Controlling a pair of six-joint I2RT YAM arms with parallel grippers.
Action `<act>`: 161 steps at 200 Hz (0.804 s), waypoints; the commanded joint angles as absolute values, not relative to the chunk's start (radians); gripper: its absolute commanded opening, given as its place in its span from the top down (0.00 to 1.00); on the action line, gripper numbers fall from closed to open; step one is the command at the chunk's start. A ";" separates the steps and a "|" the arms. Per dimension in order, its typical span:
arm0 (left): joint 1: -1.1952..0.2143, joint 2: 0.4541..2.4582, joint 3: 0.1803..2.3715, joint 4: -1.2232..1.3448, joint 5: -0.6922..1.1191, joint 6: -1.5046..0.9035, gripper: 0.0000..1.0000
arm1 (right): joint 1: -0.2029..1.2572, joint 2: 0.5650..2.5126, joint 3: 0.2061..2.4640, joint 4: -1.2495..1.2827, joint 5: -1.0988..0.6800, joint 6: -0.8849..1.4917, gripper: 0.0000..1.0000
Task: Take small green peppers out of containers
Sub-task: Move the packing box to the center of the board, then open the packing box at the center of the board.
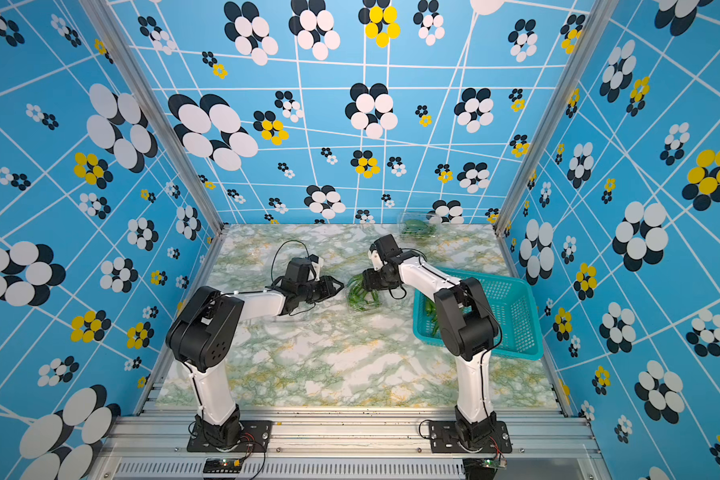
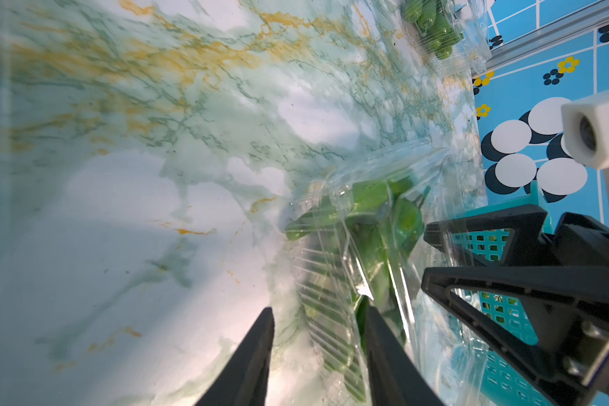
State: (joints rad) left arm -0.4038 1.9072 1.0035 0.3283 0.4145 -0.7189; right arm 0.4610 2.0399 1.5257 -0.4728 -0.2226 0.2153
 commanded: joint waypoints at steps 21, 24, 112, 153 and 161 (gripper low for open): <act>-0.419 1.954 1.047 0.315 0.436 -0.705 0.62 | 0.501 2.087 1.540 -0.540 -0.280 0.180 0.38; -0.421 1.955 1.046 0.315 0.437 -0.705 0.62 | 0.501 2.087 1.540 -0.540 -0.279 0.181 0.38; -0.423 1.948 1.077 0.248 0.438 -0.691 1.00 | 0.499 2.005 1.553 -0.518 -0.119 0.174 0.34; -0.425 1.931 1.074 0.220 0.420 -0.693 1.00 | 0.499 1.870 1.482 -0.405 0.079 0.181 0.31; -0.425 1.924 1.070 0.217 0.417 -0.689 1.00 | 0.499 1.837 1.446 -0.372 0.081 0.175 0.31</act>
